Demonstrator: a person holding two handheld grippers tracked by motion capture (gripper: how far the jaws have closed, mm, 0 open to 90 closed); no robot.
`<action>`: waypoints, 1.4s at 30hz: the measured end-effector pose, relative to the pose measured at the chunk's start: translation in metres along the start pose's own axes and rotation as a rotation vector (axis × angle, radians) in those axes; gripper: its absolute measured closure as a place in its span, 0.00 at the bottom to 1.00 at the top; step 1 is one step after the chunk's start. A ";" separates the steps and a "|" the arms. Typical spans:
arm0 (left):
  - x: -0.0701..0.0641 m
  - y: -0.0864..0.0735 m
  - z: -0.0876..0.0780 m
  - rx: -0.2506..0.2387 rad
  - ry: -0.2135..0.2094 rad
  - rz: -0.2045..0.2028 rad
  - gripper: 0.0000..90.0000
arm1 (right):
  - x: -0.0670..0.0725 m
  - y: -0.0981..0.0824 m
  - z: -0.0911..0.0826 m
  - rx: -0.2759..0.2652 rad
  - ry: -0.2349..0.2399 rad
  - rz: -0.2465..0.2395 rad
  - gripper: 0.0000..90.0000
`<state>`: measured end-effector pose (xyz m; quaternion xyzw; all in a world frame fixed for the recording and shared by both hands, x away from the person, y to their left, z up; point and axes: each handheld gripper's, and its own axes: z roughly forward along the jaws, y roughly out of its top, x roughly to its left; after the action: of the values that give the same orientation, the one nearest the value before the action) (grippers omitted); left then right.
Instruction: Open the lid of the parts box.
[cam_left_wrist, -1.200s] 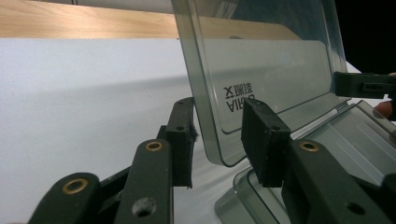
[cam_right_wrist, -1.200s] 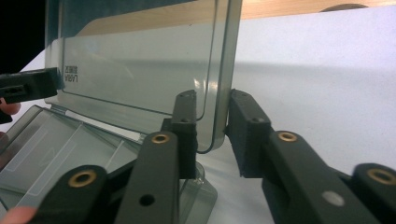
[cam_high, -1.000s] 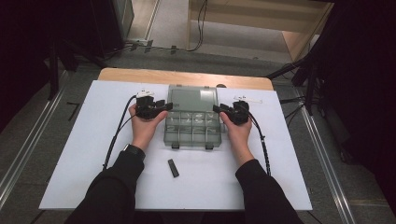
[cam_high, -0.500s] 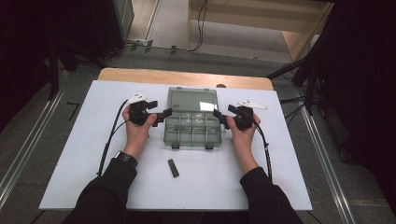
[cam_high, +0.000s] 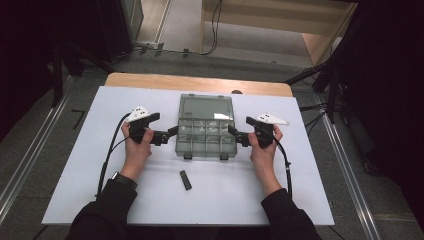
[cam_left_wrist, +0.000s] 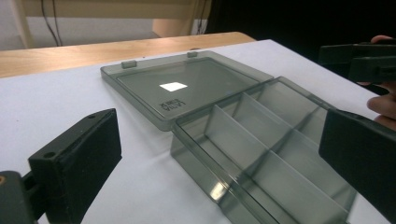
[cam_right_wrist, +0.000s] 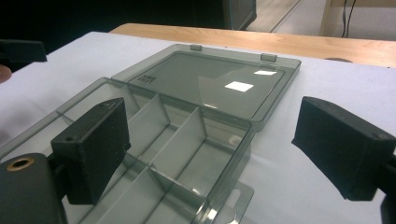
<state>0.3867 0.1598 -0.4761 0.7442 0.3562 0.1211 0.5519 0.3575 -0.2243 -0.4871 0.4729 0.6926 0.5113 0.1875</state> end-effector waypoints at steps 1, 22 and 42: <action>-0.001 -0.001 -0.003 -0.002 0.002 0.002 0.00 | 0.001 0.000 -0.002 0.001 -0.001 -0.010 0.04; -0.019 -0.021 -0.061 -0.039 0.007 0.047 0.00 | 0.024 -0.020 -0.039 0.000 0.018 -0.062 0.00; -0.036 -0.054 -0.114 -0.054 0.042 0.080 0.00 | 0.066 -0.029 -0.062 0.025 0.103 -0.137 0.00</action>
<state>0.2745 0.2273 -0.4767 0.7401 0.3342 0.1681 0.5588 0.2665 -0.2021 -0.4727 0.3998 0.7383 0.5123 0.1804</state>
